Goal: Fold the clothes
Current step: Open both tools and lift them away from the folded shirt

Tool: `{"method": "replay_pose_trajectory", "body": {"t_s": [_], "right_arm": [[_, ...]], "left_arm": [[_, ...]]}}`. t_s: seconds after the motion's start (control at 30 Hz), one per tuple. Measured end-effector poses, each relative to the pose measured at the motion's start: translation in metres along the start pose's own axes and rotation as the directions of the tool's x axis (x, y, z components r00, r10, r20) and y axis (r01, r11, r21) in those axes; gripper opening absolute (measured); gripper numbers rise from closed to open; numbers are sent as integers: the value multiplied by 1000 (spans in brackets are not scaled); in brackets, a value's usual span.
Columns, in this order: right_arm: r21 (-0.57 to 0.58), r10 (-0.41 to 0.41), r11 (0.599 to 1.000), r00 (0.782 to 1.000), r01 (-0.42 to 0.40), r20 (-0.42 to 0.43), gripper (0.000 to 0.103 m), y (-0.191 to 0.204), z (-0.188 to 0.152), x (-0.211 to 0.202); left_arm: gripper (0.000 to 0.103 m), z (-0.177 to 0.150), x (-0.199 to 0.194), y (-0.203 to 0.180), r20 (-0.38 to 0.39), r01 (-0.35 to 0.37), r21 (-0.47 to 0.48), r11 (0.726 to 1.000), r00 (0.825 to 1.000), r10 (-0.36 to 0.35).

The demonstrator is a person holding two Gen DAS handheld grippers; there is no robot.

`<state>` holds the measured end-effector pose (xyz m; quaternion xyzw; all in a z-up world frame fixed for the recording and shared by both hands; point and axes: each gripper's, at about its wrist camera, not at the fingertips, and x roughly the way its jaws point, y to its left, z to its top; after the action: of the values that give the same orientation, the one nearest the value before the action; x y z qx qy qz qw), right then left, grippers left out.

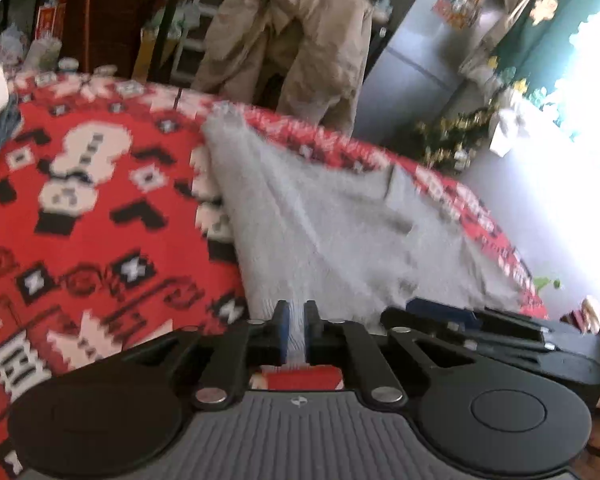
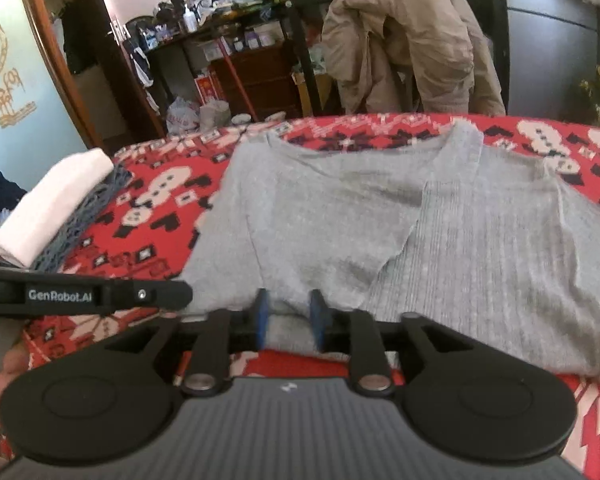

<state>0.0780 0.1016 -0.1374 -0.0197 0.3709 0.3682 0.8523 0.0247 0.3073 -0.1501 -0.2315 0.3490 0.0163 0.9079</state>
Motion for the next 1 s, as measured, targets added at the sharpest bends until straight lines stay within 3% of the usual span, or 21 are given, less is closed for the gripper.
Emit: {"method": "replay_pose_trajectory", "body": {"t_s": [0.07, 0.1, 0.17, 0.23, 0.3, 0.4, 0.6, 0.73, 0.87, 1.0], "right_arm": [[4, -6, 1000, 1000, 6, 21, 60, 1, 6, -4], [9, -10, 1000, 999, 10, 33, 77, 1, 8, -6], [20, -28, 999, 998, 27, 54, 91, -2, 11, -5], [31, -46, 999, 996, 43, 74, 94, -4, 13, -4], [42, -64, 997, 994, 60, 94, 102, -6, 15, -3], [14, -118, 993, 986, 117, 117, 102, -7, 17, -2], [22, -275, 961, 952, 274, 138, 102, -13, 19, -3], [50, -370, 929, 918, 367, 144, 102, -18, 21, -6], [79, -371, 928, 919, 363, 136, 102, -25, 25, -16], [17, -373, 927, 913, 375, 166, 102, -19, 30, -23]], "left_arm": [[44, 2, -3, -2, 58, -18, -14, 1000, 998, 18], [46, 3, -3, -3, 78, -28, -15, 1000, 997, 29], [50, 6, 1, -4, 88, -30, 0, 1000, 996, 30], [54, 6, 4, -4, 90, -38, 9, 999, 995, 38], [63, 7, 6, -4, 105, -76, 12, 997, 992, 74], [74, 6, 6, -10, 135, -191, 8, 982, 973, 188], [88, 7, 9, -23, 152, -341, 40, 939, 931, 332], [89, 5, 8, -25, 152, -370, 39, 928, 920, 360], [90, 7, 7, -28, 158, -404, 19, 914, 904, 397], [95, 12, 0, -31, 207, -430, 13, 902, 884, 419]]}}
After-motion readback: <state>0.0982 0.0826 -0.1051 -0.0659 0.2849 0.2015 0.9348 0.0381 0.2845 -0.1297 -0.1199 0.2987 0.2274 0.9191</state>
